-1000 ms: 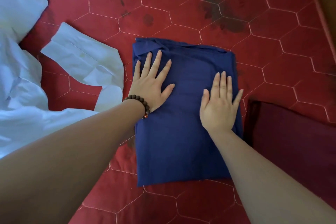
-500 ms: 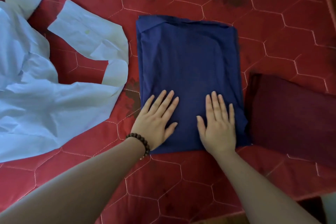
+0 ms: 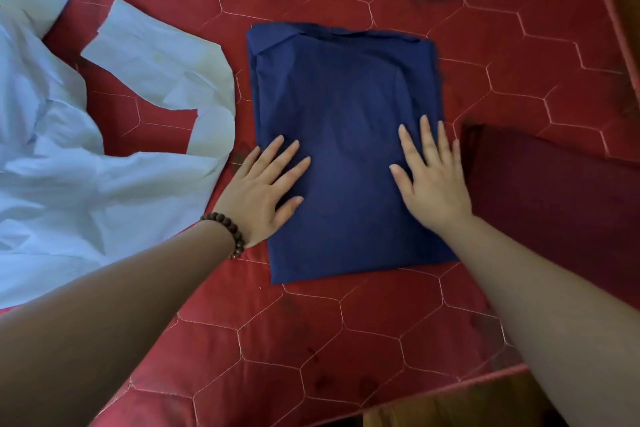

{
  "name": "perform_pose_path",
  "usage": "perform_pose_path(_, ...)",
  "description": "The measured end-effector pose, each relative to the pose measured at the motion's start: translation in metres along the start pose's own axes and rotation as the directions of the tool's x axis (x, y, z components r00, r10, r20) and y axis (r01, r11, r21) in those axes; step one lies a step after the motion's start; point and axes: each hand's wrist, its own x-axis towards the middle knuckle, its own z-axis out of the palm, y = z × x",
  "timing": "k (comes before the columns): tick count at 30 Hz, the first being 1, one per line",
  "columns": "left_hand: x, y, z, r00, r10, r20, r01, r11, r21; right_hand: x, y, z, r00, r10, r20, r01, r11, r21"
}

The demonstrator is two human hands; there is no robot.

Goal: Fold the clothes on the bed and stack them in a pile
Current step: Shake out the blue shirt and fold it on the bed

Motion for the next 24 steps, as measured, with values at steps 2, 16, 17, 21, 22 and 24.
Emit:
perform_pose_path(2,-0.001,-0.001,0.003,1.0,0.002,-0.003,-0.002,1.0,0.021,-0.012,-0.011,0.01,0.999,0.039,-0.032,-0.038,0.999,0.026)
perform_pose_path(16,-0.032,-0.05,-0.025,0.987,0.153,-0.046,-0.146,0.981,0.129,-0.08,0.004,-0.001,0.972,-0.213,-0.1,0.218,0.975,0.044)
perform_pose_path(17,-0.032,-0.05,-0.025,0.983,0.174,-0.049,-0.165,0.975,0.151,-0.082,0.01,-0.002,0.958,-0.277,-0.07,0.276,0.961,-0.028)
perform_pose_path(21,-0.027,-0.043,-0.025,0.948,0.317,0.004,-0.313,0.935,0.164,-0.082,0.013,-0.008,0.88,-0.473,0.051,0.474,0.866,-0.156)
perform_pose_path(22,-0.026,-0.04,-0.025,0.936,0.349,0.034,-0.351,0.926,0.137,-0.08,0.009,-0.01,0.851,-0.52,0.071,0.524,0.839,-0.146)
perform_pose_path(24,-0.025,-0.037,-0.029,0.926,0.374,0.056,-0.378,0.924,0.066,-0.076,0.002,-0.015,0.787,-0.611,0.083,0.616,0.784,-0.074)
